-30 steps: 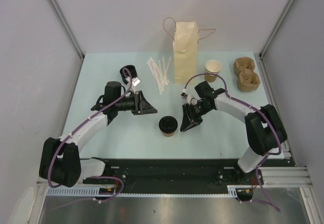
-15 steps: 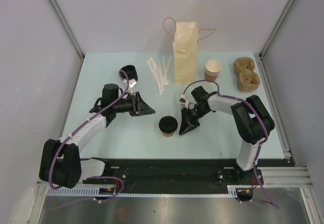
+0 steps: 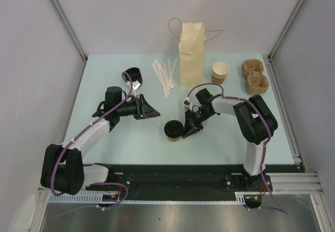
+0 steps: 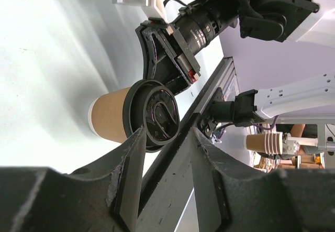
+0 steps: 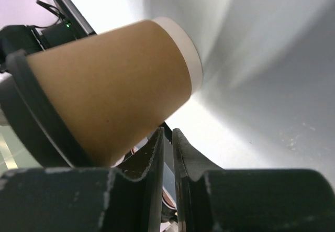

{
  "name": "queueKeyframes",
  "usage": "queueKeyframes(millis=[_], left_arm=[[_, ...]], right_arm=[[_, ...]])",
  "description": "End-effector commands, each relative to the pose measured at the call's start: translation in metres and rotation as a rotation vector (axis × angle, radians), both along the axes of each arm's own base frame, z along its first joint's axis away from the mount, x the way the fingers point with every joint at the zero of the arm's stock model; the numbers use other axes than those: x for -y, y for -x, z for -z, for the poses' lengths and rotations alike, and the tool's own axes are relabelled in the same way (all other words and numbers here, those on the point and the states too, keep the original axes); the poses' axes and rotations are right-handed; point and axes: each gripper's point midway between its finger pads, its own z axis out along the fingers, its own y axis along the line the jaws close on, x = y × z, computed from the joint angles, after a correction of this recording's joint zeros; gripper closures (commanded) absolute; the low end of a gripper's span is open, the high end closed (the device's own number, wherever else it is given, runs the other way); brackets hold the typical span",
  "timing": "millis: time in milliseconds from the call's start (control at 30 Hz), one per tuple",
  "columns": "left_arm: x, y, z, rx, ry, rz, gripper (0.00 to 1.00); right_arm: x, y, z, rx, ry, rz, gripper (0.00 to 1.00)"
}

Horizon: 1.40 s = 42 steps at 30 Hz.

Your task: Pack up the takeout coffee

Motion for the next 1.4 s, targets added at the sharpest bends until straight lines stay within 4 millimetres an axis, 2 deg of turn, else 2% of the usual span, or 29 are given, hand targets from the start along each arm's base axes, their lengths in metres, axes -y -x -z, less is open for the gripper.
queueKeyframes(millis=[0, 367, 767, 1133, 1267, 1367], left_arm=[[-0.002, -0.003, -0.001, 0.022, 0.012, -0.011, 0.56], [-0.007, -0.005, 0.003, 0.009, 0.011, -0.028, 0.56], [-0.026, -0.012, 0.013, -0.032, 0.018, -0.107, 0.56], [-0.041, -0.013, 0.023, -0.062, 0.023, -0.161, 0.57], [-0.045, -0.011, 0.030, -0.080, 0.016, -0.177, 0.57], [-0.047, -0.009, 0.033, -0.086, 0.014, -0.189, 0.57]], right_arm=[[-0.010, -0.020, -0.013, 0.026, -0.054, 0.015, 0.84], [-0.024, -0.040, -0.018, 0.027, -0.091, 0.037, 0.84], [-0.043, -0.067, -0.020, 0.051, -0.119, 0.056, 0.83], [-0.065, -0.071, -0.030, 0.045, -0.167, 0.045, 0.83], [-0.055, -0.078, -0.032, 0.057, -0.150, 0.055, 0.83], [-0.035, -0.081, -0.033, 0.054, -0.118, 0.073, 0.84]])
